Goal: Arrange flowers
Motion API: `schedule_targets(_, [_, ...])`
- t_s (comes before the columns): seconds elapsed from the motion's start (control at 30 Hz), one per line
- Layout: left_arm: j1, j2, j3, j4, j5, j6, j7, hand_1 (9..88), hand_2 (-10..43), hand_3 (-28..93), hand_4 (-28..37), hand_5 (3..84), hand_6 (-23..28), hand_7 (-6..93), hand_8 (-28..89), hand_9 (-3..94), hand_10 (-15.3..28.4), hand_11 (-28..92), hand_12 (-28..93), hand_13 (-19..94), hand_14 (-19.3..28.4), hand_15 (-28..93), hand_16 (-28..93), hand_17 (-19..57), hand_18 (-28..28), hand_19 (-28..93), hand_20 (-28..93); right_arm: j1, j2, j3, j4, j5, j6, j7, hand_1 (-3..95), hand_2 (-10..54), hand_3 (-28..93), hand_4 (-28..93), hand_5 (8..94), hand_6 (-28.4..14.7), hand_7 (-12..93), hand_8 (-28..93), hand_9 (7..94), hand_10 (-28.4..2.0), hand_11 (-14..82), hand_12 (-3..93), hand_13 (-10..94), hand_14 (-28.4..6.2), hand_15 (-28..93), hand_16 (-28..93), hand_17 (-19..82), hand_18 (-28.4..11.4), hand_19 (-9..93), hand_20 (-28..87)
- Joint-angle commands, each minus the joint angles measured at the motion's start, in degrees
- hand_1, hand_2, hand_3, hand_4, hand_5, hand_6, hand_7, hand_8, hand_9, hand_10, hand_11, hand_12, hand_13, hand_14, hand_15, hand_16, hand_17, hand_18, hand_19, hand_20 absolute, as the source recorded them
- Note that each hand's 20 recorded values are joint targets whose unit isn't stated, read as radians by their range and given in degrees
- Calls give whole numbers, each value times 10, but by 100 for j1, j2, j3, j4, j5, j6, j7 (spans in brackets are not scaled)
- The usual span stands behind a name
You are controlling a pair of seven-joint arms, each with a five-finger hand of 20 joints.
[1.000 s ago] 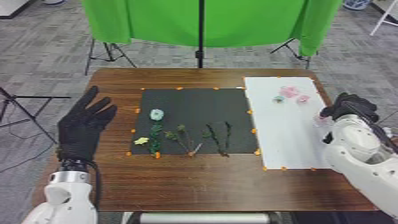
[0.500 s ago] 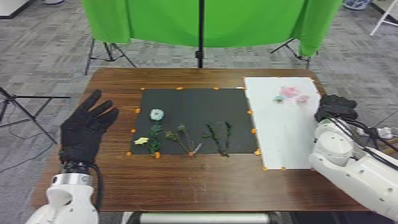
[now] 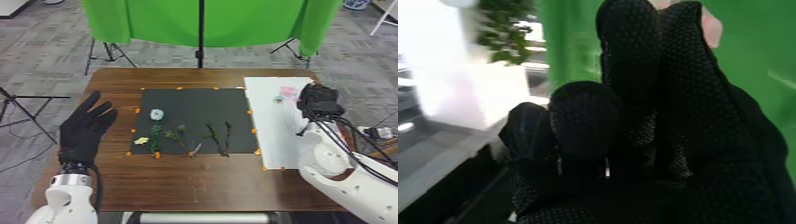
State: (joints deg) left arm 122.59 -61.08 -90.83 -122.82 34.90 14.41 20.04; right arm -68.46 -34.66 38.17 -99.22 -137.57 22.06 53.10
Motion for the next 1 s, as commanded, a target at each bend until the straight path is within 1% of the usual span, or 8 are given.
schedule_targets(0.03, [174, 13, -69, -53, -54, 42, 101, 248, 78, 793, -251, 377, 88, 144, -104, 364, 201, 269, 112, 272, 276, 556, -86, -71, 273, 587, 154, 761, -1619, -521, -451, 274, -539, -1542, 575, -95, 614, -283, 912, 55, 137, 5, 937, -63, 229, 258, 749, -66, 788, 201, 353, -199, 932, 661])
schedule_targets(0.2, [187, 20, -96, -95, -56, 38, 93, 247, 77, 793, -252, 378, 88, 144, -104, 364, 201, 269, 112, 272, 276, 556, -86, -71, 273, 587, 154, 1317, -2630, -1271, 72, 241, -879, -2113, 545, -95, 650, -283, 902, 52, 131, 9, 936, -64, 265, 275, 723, -76, 807, 206, 316, -201, 932, 653])
schedule_targets(0.33, [-49, -22, -110, -44, 34, 3, -141, 246, 77, 794, -253, 378, 89, 144, -104, 364, 201, 270, 113, 272, 275, 556, -86, -70, 273, 587, 154, 1335, -3171, -1272, 413, 351, -1419, -2352, 537, -95, 649, -283, 898, 60, 128, 5, 916, -62, 280, 293, 704, -80, 818, 205, 292, -203, 932, 634])
schedule_targets(0.43, [-167, -15, -113, -32, 68, 11, -188, 247, 77, 794, -253, 379, 89, 145, -104, 364, 201, 271, 113, 272, 276, 556, -86, -70, 272, 587, 154, 1357, -3366, -1341, 561, 151, -1665, -2414, 534, -95, 647, -283, 896, 61, 128, 2, 911, -63, 287, 294, 697, -83, 824, 206, 283, -203, 932, 628])
schedule_targets(0.5, [-249, -75, -123, -11, 105, -33, -304, 247, 77, 794, -252, 379, 89, 145, -104, 365, 201, 272, 113, 273, 276, 557, -86, -70, 272, 587, 154, 1257, -3430, -1276, 555, 70, -1910, -2442, 528, -95, 651, -283, 894, 61, 128, 1, 898, -65, 300, 299, 688, -86, 829, 207, 277, -202, 932, 624])
schedule_targets(0.57, [-296, -83, -119, 6, 124, -55, -340, 248, 77, 794, -252, 379, 89, 146, -103, 366, 201, 273, 113, 273, 275, 557, -86, -69, 272, 587, 155, 1086, -3498, -1117, 551, -1, -2125, -2590, 522, -95, 655, -283, 892, 62, 129, 1, 884, -70, 311, 297, 678, -89, 834, 206, 268, -202, 932, 619])
schedule_targets(0.77, [-345, -66, -94, 26, 93, -46, -356, 248, 76, 795, -251, 380, 89, 147, -104, 367, 201, 275, 114, 273, 276, 557, -86, -70, 273, 587, 155, 761, -3585, -903, 503, -216, -2734, -2672, 491, -95, 667, -283, 864, 63, 127, -5, 846, -75, 334, 283, 649, -94, 844, 197, 242, -202, 932, 609])
schedule_targets(1.0, [-330, -34, -53, 25, 84, -70, -322, 249, 76, 796, -251, 381, 90, 148, -104, 366, 202, 275, 113, 275, 276, 560, -86, -69, 272, 589, 156, 813, -3532, -967, 449, -184, -3043, -2547, 434, -95, 713, -283, 783, 55, 131, -23, 796, -89, 394, 251, 627, -107, 868, 192, 227, -206, 932, 615])
